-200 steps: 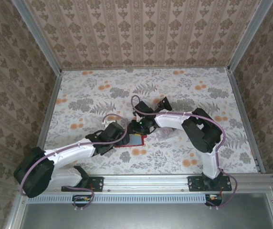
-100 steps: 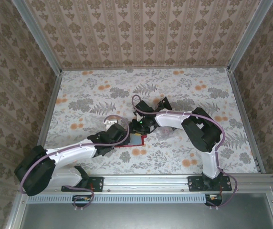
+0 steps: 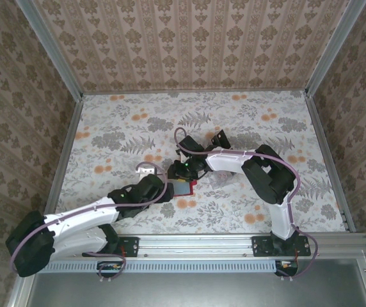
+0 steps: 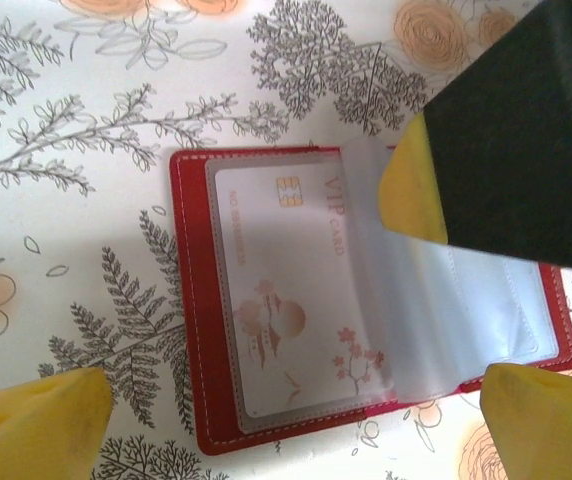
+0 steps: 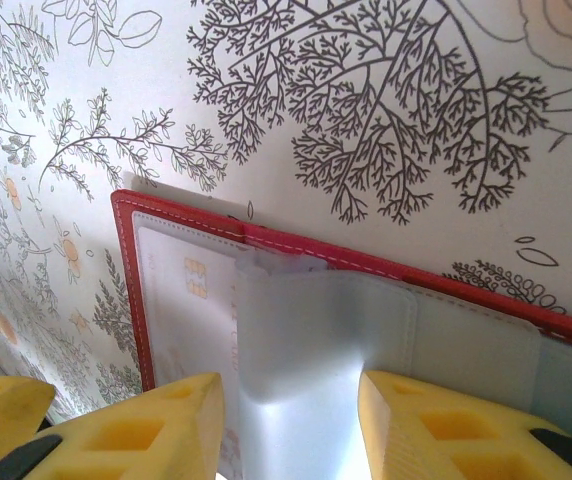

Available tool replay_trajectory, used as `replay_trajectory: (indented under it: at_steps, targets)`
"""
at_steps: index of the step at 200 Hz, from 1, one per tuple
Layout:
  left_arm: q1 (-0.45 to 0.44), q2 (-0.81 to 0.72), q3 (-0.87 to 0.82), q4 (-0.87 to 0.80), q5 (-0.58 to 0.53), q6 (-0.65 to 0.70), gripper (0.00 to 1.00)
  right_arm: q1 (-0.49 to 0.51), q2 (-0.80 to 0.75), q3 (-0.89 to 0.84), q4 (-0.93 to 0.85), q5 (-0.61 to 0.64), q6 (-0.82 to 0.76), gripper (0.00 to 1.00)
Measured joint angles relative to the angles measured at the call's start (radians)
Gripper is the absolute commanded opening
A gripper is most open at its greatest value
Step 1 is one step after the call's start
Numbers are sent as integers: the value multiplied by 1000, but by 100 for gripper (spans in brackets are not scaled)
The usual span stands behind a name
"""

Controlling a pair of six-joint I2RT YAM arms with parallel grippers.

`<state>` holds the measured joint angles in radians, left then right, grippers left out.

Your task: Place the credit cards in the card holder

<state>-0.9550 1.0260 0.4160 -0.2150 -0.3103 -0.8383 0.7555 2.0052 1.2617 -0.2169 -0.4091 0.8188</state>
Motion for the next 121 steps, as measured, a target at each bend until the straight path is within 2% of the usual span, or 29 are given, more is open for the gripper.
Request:
replay_trajectory:
  at_steps: [67,121]
  targets:
    - [0,128,6,56,37,12,97,0,1,0,3,0,1,43]
    - [0,193,51,47,18,15,97,0,2,0,3,0,1,43]
